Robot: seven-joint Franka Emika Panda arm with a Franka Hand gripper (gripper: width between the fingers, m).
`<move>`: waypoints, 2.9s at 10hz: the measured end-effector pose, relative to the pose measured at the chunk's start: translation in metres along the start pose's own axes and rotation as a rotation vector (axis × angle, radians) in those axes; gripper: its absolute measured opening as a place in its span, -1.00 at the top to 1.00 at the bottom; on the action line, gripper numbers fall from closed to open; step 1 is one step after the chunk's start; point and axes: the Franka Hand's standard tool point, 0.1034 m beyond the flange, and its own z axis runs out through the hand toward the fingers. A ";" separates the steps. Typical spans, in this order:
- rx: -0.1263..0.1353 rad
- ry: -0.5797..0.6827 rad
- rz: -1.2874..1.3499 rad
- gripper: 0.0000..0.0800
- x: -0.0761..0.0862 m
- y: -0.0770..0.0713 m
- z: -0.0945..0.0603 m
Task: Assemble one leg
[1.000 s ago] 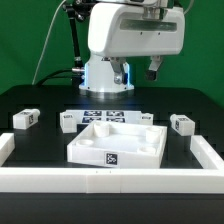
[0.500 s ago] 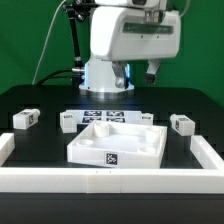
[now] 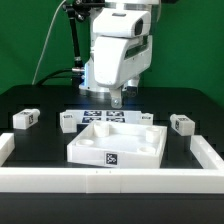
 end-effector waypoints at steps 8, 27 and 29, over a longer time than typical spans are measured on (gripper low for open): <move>-0.023 0.031 -0.049 -0.62 -0.011 -0.046 0.036; 0.008 0.035 -0.062 0.86 -0.018 -0.066 0.080; 0.008 0.035 -0.062 0.86 -0.018 -0.066 0.080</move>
Offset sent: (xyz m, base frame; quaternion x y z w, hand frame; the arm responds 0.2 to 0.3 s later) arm 0.0000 0.0000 0.0000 0.0000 0.0000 0.0000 1.0000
